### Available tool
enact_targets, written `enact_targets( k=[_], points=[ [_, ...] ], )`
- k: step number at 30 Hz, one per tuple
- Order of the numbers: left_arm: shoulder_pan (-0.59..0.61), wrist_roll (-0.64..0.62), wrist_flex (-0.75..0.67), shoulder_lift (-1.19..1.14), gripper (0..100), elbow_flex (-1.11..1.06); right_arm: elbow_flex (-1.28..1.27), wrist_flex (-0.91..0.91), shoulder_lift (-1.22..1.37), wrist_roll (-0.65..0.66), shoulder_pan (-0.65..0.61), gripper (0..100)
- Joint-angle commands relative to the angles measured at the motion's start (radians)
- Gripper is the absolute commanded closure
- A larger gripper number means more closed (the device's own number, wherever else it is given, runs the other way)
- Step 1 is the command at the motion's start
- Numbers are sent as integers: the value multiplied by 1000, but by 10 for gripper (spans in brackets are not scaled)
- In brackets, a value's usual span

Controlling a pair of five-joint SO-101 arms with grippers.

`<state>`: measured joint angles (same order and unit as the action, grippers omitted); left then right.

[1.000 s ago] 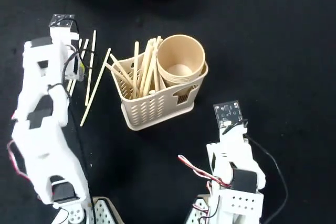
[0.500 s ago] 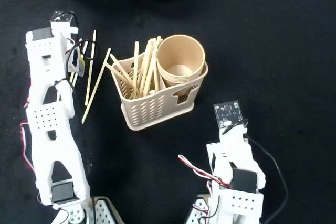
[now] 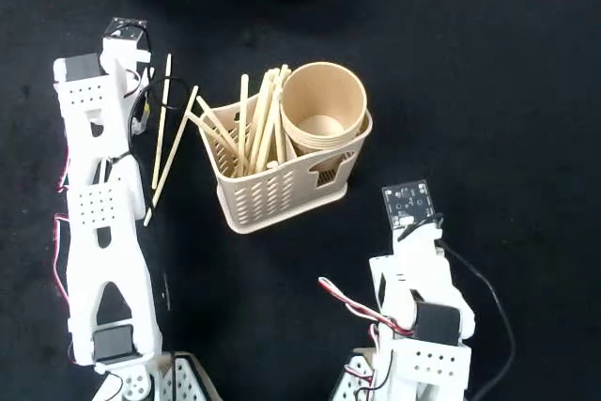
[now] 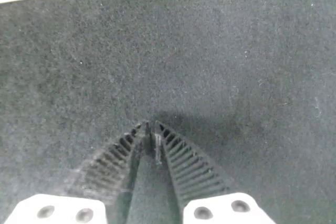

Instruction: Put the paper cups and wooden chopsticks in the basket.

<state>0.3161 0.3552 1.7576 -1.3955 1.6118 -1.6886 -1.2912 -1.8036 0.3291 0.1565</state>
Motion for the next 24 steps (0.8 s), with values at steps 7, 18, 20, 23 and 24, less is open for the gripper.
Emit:
enact_targets(
  k=[7, 18, 20, 23, 24],
  points=[
    [-19, -183, 6, 181, 972, -15, 4, -5, -70, 6, -11, 985],
    [-96, -229, 6, 687, 972, -493, 4, -5, -70, 6, -11, 985],
    [-101, -229, 3, 798, 971, -562, 4, -5, -70, 6, -11, 985],
    [-102, -247, 2, 954, 971, -657, 4, -5, -70, 6, -11, 985],
    [-101, -256, 2, 999, 971, -684, 4, -5, -70, 6, -11, 985]
  ],
)
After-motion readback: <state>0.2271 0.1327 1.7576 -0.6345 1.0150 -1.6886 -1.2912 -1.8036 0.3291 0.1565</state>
